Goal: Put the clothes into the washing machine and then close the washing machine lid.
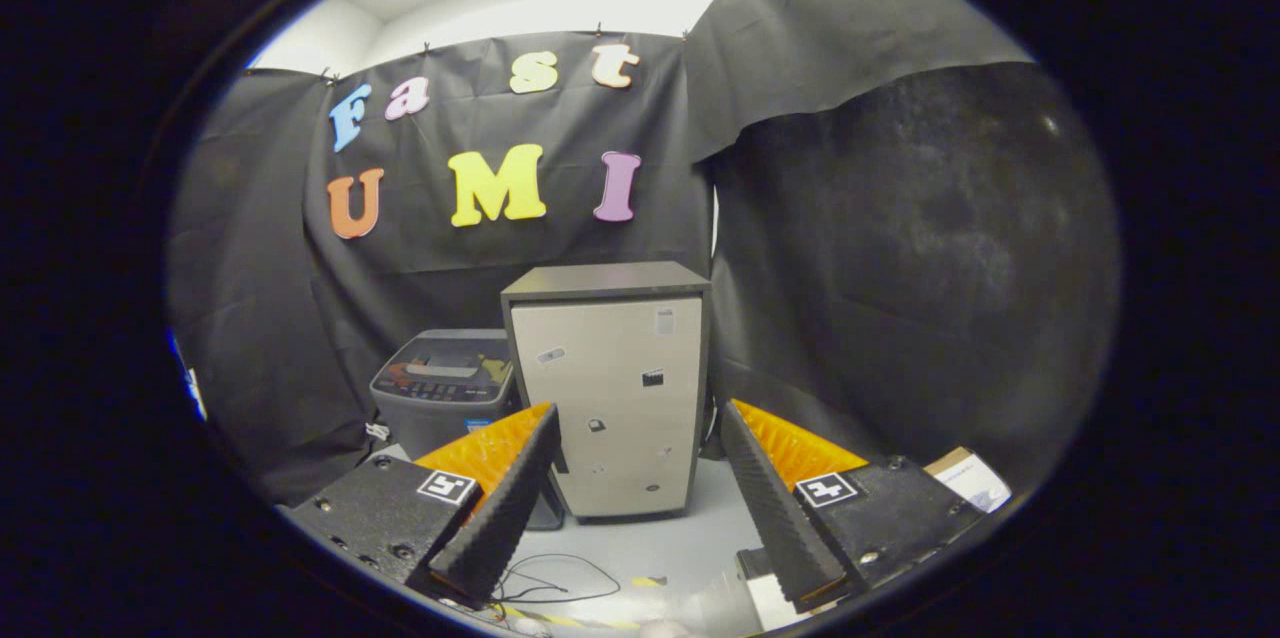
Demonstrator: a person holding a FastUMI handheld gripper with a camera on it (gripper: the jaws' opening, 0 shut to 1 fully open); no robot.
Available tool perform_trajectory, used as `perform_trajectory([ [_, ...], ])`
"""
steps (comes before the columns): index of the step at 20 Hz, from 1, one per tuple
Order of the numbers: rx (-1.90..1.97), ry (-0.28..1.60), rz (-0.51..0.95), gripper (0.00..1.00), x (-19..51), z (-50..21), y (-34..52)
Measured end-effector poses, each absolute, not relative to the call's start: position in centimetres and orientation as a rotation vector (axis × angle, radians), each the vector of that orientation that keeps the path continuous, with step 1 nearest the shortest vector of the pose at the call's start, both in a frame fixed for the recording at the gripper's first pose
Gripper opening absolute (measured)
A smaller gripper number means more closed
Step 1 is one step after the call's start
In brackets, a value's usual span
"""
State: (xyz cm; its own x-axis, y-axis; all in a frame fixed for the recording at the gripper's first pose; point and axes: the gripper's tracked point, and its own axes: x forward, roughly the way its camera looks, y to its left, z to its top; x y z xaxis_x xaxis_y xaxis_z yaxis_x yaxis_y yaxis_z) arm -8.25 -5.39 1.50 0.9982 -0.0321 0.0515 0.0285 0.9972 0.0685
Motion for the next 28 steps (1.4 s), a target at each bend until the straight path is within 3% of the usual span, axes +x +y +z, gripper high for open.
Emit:
perform_trajectory([
  [28,0.054,-0.053,-0.043,1.00,-10.9,0.9,-8.3],
])
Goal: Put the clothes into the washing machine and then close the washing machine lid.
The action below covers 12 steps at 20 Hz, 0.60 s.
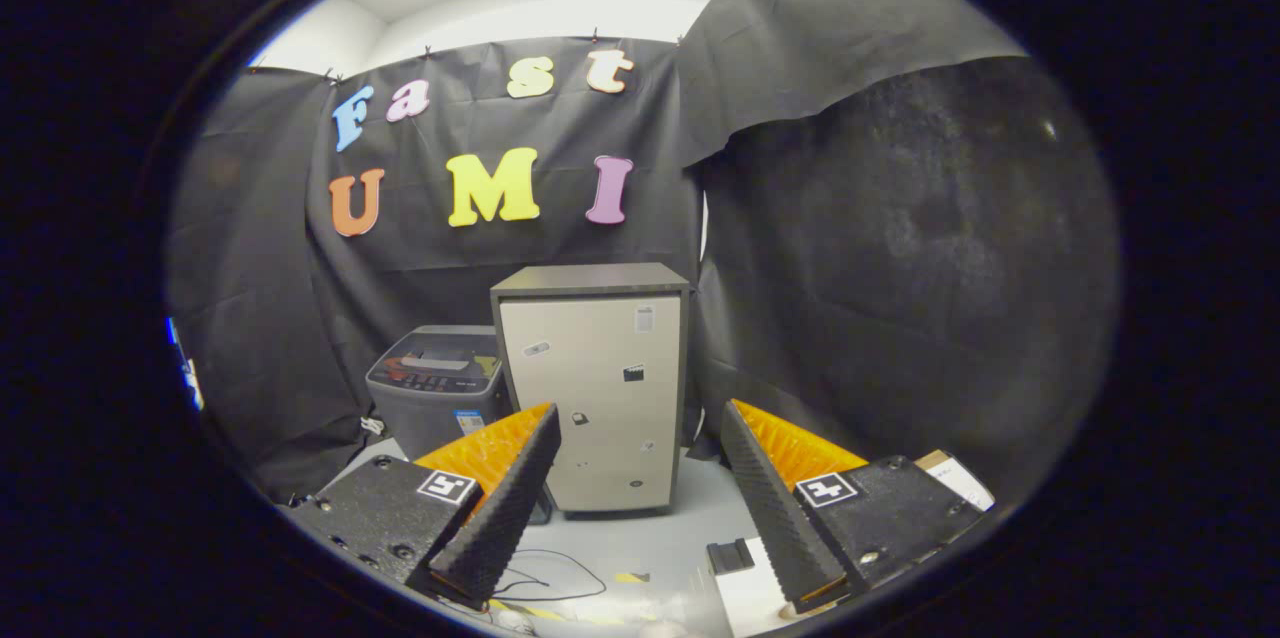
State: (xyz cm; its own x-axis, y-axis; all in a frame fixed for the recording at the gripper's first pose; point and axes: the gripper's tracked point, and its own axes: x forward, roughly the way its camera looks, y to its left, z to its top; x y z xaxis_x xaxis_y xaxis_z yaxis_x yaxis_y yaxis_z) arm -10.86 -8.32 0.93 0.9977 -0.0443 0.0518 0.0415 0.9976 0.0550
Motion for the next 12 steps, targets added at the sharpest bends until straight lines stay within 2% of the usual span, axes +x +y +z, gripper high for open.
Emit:
perform_trajectory([
  [12,0.050,-0.037,-0.053,1.00,-10.99,0.63,-8.87],
])
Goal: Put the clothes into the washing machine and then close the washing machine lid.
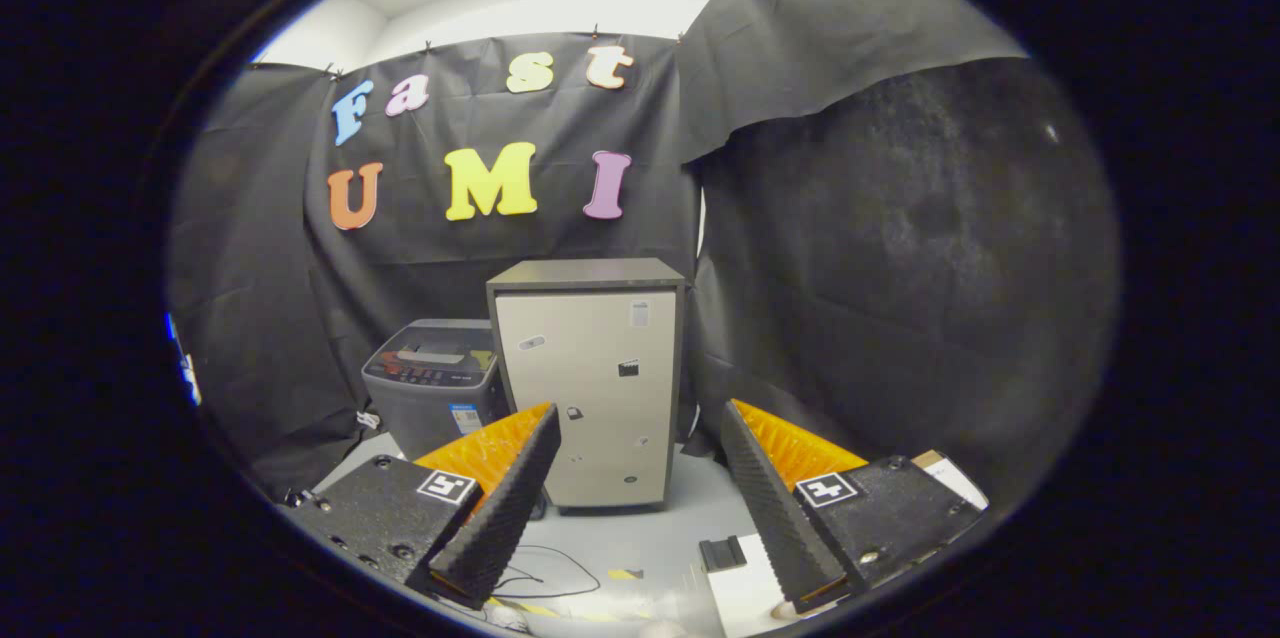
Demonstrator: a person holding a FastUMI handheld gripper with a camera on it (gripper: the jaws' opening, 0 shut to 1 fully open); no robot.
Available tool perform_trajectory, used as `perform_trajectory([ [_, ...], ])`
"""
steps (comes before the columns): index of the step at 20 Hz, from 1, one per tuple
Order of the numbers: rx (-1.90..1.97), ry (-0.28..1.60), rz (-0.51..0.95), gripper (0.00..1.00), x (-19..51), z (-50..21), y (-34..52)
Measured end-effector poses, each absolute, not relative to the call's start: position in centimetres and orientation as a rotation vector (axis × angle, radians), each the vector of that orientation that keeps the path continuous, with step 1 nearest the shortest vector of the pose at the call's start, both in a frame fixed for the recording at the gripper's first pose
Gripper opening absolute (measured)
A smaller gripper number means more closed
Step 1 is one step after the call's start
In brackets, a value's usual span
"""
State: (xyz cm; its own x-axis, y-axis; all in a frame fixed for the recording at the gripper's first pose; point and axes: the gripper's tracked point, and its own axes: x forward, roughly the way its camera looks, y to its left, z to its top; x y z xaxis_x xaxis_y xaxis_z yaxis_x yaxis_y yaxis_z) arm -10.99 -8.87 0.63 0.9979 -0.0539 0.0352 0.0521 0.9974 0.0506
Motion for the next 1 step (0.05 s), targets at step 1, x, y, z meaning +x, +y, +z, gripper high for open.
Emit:
perform_trajectory([
  [1,0.053,-0.036,-0.052,1.00,-11.07,0.61,-8.85],
])
